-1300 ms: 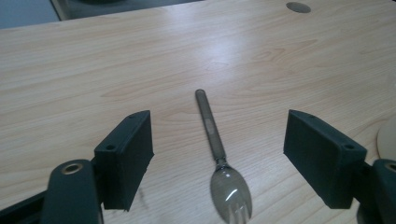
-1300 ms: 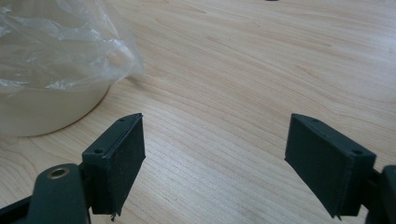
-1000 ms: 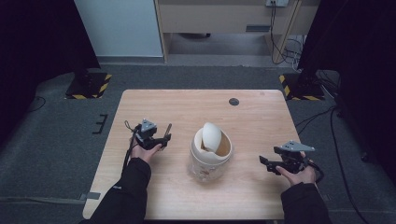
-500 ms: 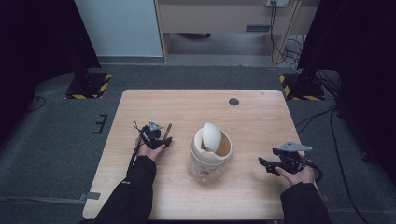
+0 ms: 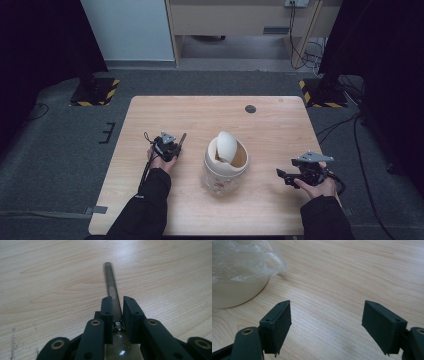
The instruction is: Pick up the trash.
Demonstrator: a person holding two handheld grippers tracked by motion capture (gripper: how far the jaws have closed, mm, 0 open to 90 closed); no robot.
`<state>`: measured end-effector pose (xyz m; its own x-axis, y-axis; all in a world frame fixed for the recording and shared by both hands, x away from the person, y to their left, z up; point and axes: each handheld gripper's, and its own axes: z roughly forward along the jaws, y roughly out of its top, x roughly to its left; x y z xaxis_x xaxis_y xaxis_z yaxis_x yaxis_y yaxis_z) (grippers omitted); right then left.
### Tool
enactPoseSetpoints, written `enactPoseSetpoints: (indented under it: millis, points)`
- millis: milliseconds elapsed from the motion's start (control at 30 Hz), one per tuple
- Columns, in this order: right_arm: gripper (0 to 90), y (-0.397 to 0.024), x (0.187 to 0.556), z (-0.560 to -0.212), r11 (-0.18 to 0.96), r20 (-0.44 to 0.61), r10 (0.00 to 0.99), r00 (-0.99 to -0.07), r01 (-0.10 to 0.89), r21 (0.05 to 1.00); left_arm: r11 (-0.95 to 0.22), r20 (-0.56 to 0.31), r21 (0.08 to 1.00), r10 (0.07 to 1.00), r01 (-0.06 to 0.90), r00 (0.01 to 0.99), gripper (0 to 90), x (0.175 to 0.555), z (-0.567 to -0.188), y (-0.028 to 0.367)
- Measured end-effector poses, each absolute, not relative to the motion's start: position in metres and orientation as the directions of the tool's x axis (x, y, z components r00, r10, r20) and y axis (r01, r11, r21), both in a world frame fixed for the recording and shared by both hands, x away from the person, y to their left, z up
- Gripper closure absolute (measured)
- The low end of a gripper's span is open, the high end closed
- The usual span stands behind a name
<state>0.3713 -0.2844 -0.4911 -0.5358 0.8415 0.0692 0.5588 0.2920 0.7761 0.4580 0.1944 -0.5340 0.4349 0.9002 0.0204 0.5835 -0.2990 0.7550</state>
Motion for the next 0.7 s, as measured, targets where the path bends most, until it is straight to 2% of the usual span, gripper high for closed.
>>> enactPoseSetpoints:
  millis: [233,467,700]
  points:
    - [23.6,-0.285,0.371,-0.491,0.291,0.072,0.841,-0.536,0.561,0.775,-0.29,-0.01,0.728,0.902,0.622,0.432,79.8,0.457,-0.529,0.197]
    - [23.6,-0.285,0.371,-0.491,0.288,0.073,0.842,-0.535,0.561,0.776,-0.283,-0.013,0.781,0.884,0.556,0.468,79.8,0.447,-0.494,0.208]
    - [23.5,-0.287,0.37,-0.489,0.28,0.076,0.843,-0.532,0.556,0.783,-0.215,-0.064,0.841,0.872,0.496,0.486,79.8,0.432,-0.467,0.215]
